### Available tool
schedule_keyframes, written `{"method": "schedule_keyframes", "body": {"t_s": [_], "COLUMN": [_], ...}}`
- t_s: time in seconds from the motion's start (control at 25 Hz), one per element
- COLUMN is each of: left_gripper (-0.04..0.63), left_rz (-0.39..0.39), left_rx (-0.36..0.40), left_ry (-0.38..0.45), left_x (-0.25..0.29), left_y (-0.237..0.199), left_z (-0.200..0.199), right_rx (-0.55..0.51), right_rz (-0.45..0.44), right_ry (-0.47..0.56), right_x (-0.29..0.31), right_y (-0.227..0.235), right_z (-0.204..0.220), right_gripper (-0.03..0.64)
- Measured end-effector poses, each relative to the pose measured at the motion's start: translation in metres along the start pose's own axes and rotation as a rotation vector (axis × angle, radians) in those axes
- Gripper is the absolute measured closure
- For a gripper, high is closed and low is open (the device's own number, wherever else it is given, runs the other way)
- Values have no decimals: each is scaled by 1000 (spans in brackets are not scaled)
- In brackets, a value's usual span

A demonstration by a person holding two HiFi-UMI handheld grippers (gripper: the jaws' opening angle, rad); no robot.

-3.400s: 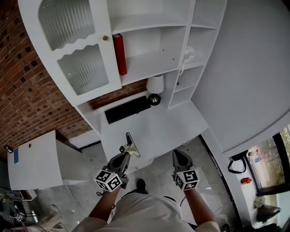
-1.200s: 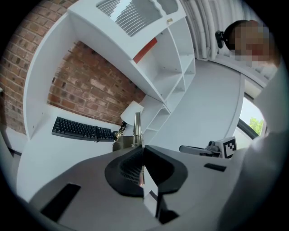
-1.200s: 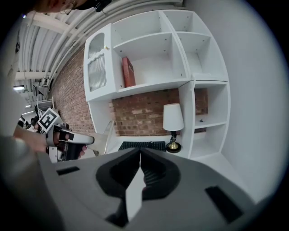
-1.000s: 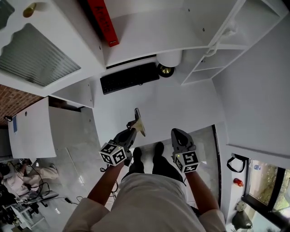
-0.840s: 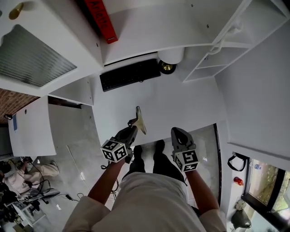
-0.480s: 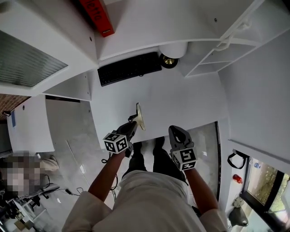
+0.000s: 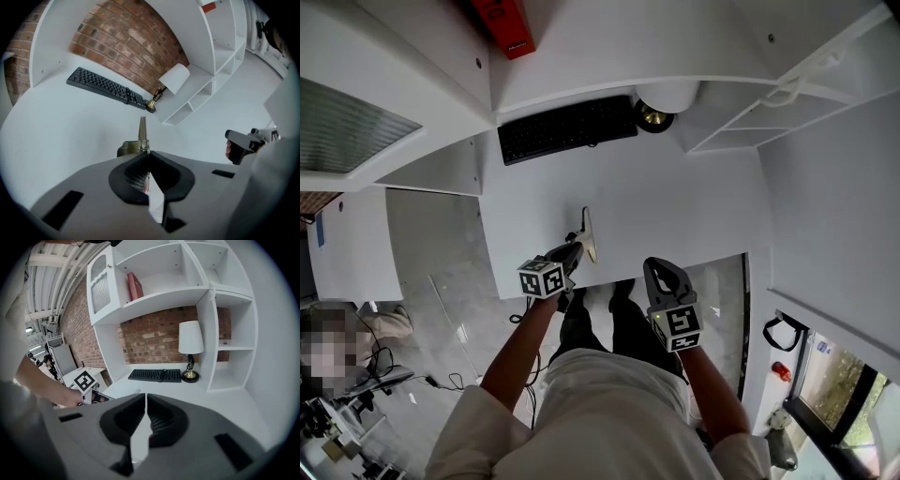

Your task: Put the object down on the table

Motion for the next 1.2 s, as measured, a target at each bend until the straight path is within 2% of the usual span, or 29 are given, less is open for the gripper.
{"method": "schedule_keyframes", "body": {"t_s": [0.24, 0.4, 0.92, 1.04, 1.2], "left_gripper": [600, 600, 594, 594, 575], "left_rz": [-28, -48, -122, -121, -156], "left_rx": [-44, -107, -276, -289, -272], "left_ry": [-64, -97, -128, -122, -115], "left_x": [28, 41, 60, 61, 62], "left_y": [-11, -17, -35, -37, -40], "left_z": [12, 18, 21, 21, 21], "right_rx": [-15, -22, -17, -14, -21], "right_rz": [-27, -41, -56, -59, -71], "right_ry": [-33, -35, -37, -38, -39], "right_x": [7, 7, 1, 0, -1], "right_y": [5, 9, 28, 30, 34], "right_z": [9, 10, 13, 15, 16], "right_gripper": [615, 615, 615, 615, 615]}}
Point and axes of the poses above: the fingertips, and each gripper's own axes: x forward along the fingers, y to its right, z out of its underside, the point moved 4 cm from there along -x, backward along the fingers, and after that the axes turned 6 degrees about -z, right-handed, at the moved point
